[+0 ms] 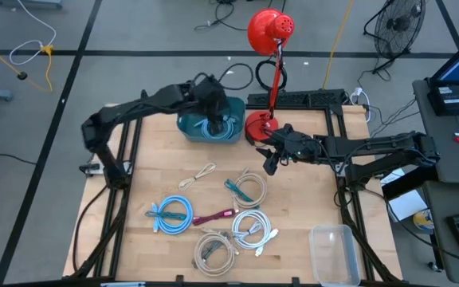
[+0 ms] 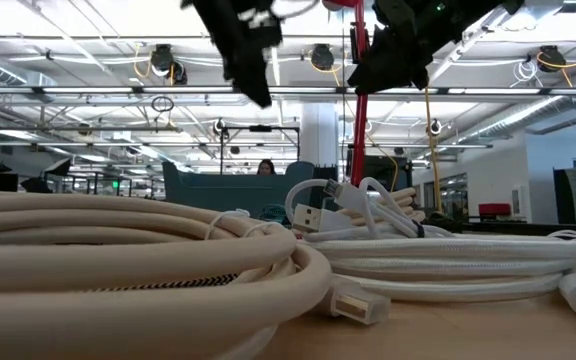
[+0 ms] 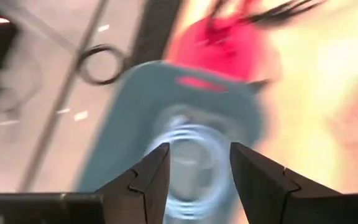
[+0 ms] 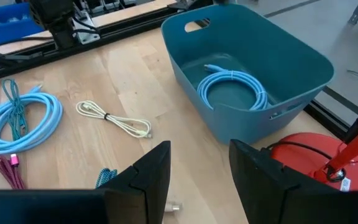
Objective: Pick & Place USB Port
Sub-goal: Put the light brown charger cable into the transparent bin
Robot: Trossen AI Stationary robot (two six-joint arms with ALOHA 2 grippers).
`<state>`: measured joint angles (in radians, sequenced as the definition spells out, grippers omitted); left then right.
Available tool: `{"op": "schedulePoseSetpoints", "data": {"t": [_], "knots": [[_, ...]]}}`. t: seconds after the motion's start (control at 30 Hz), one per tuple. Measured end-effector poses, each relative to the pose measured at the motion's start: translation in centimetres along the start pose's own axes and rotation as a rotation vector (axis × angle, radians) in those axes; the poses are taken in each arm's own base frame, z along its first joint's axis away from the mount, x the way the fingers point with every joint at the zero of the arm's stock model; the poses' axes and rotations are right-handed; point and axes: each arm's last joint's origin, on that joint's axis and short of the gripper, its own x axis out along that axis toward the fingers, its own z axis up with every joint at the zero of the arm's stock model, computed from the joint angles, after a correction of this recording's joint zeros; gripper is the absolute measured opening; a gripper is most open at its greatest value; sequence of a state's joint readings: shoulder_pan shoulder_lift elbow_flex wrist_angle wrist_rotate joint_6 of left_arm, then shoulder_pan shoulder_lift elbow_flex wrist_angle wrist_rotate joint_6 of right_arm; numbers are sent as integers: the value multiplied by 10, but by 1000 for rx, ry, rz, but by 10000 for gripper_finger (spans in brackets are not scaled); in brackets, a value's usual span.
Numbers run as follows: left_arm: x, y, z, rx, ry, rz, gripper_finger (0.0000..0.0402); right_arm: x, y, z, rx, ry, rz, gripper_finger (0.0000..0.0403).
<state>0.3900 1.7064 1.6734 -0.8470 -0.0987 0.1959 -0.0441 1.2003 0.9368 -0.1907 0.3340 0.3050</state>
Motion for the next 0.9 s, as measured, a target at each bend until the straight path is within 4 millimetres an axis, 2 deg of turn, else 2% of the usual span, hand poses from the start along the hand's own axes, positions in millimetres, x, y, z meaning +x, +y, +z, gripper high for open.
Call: {"op": "schedulePoseSetpoints", "data": {"t": [0.13, 0.23, 0.37, 0.57, 0.73, 0.9], "knots": [[-32, -39, -3, -37, -17, -132, 172, 0, -1, -3, 15, 29, -7, 155], [-46, -75, -12, -21, -5, -178, 172, 0, 1, -5, 30, 68, 61, 155], [-52, -123, -33, 34, 36, -162, 173, 5, 8, -11, 33, 115, 193, 155], [-49, -183, -84, 89, 92, -17, 173, 25, 19, -31, 44, 201, 288, 155], [-44, -203, -114, 118, 27, 215, 172, 45, 24, -40, 77, 247, 343, 155], [-38, -199, -122, 136, 20, 315, 172, 60, 22, -42, 123, 273, 426, 155]]}}
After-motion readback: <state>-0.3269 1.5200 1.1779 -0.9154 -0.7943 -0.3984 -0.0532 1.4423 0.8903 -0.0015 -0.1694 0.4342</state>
